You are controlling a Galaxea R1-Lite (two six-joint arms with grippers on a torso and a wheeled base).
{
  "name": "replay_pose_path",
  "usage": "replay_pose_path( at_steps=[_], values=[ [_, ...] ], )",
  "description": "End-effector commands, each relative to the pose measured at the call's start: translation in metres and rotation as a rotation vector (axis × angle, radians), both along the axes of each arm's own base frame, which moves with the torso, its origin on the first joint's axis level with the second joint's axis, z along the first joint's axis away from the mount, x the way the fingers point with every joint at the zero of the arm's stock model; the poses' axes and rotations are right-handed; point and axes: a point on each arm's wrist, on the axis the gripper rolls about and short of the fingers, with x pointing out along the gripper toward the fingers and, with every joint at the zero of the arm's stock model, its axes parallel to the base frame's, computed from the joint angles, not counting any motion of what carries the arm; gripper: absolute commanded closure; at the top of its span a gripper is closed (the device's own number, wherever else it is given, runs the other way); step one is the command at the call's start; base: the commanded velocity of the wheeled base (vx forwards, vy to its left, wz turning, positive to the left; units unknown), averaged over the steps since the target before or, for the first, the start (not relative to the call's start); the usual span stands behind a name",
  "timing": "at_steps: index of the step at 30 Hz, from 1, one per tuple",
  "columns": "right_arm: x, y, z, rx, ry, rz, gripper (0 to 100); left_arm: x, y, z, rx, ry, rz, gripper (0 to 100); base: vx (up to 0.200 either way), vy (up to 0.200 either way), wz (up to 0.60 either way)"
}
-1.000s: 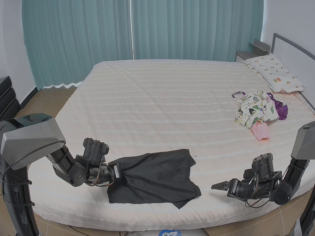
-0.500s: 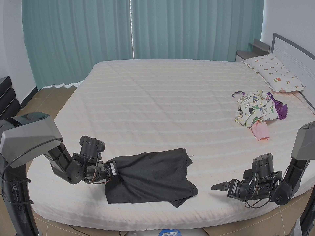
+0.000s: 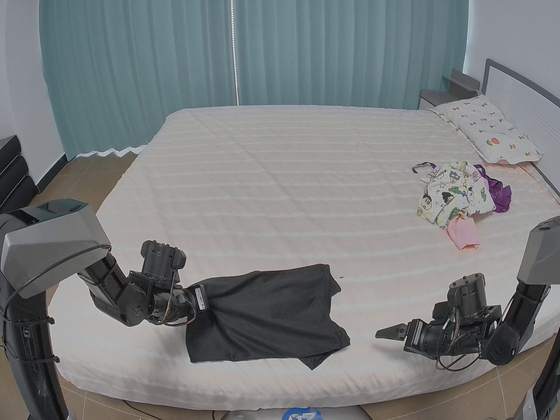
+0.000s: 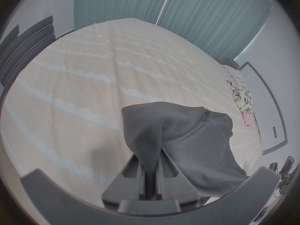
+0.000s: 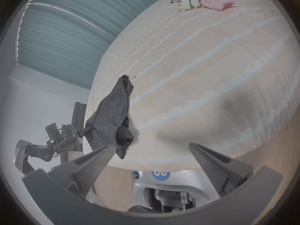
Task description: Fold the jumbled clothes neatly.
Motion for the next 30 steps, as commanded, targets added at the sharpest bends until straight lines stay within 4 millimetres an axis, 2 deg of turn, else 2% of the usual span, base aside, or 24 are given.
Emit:
replay_pose_path(
  at_steps=[1, 17, 30],
  values=[
    [0.0, 0.0001, -0.0003, -0.001, 0.001, 0.0, 0, 0.0001, 0.002, 0.0003, 0.0, 0.0, 0.006, 100, 0.0, 0.2, 0.0],
    [-0.0001, 0.0001, -0.0008, -0.002, 0.004, 0.0, 0, 0.002, 0.0076, -0.001, -0.001, 0.003, 0.024, 100, 0.0, 0.2, 0.0],
    [0.0, 0.0002, -0.0007, 0.0, 0.003, 0.001, 0, 0.0042, 0.0086, -0.0082, 0.0, 0.019, 0.03, 100, 0.0, 0.0, 0.0]
  ],
)
